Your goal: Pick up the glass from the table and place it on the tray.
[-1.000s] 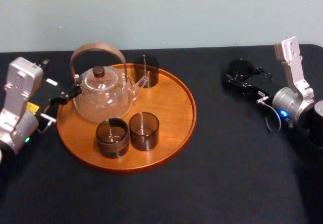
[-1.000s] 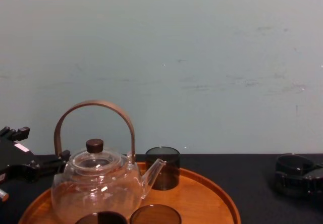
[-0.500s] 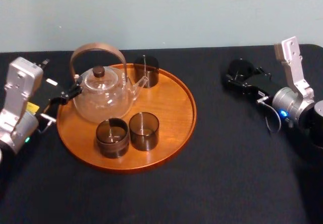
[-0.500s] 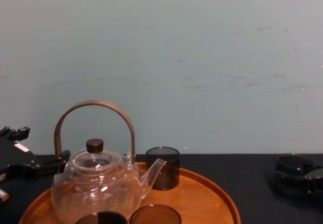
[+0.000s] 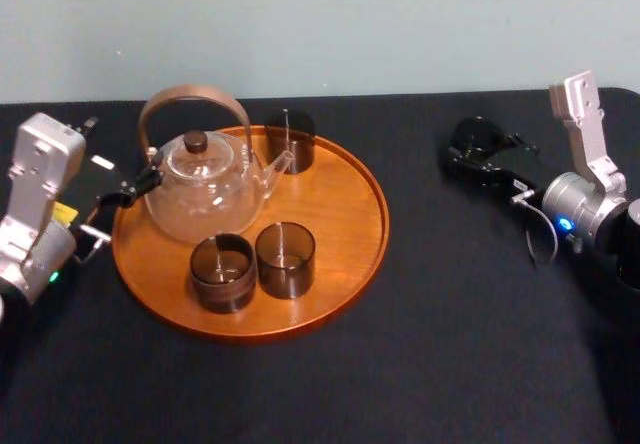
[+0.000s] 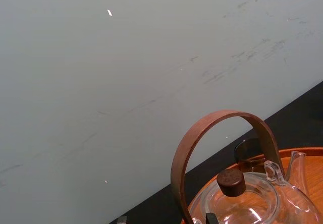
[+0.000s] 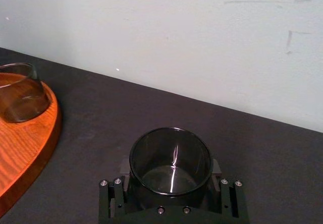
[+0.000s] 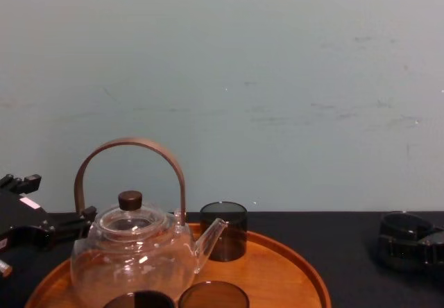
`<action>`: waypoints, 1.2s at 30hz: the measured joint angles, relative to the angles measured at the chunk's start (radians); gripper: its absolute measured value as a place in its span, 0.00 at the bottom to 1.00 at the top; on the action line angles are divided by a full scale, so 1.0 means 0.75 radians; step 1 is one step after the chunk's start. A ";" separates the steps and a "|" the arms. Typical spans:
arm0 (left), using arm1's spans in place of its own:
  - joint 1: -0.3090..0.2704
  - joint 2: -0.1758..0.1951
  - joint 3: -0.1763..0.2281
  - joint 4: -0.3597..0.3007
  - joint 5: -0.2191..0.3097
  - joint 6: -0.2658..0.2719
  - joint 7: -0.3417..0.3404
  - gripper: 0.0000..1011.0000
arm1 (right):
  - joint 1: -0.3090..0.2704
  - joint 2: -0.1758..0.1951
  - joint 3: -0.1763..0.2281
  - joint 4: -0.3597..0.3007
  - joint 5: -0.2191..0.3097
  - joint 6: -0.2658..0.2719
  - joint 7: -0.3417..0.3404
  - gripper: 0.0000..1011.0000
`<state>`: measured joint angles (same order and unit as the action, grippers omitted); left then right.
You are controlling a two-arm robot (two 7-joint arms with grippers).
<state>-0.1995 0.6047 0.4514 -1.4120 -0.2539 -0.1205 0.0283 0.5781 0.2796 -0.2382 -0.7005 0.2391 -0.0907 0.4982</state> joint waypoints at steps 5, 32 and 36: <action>0.000 0.000 0.000 0.000 0.000 0.000 0.000 1.00 | -0.041 0.019 0.005 -0.089 0.020 0.032 0.021 0.89; 0.000 0.000 0.000 0.000 0.000 0.000 0.000 1.00 | -0.116 0.048 -0.162 -0.429 0.075 0.132 0.117 0.89; 0.000 0.000 0.000 0.000 0.000 0.000 0.000 1.00 | -0.090 0.031 -0.187 -0.393 0.093 0.126 0.147 0.89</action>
<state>-0.1995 0.6047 0.4514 -1.4120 -0.2539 -0.1206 0.0283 0.5109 0.3027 -0.3782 -0.9955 0.3089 0.0035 0.6086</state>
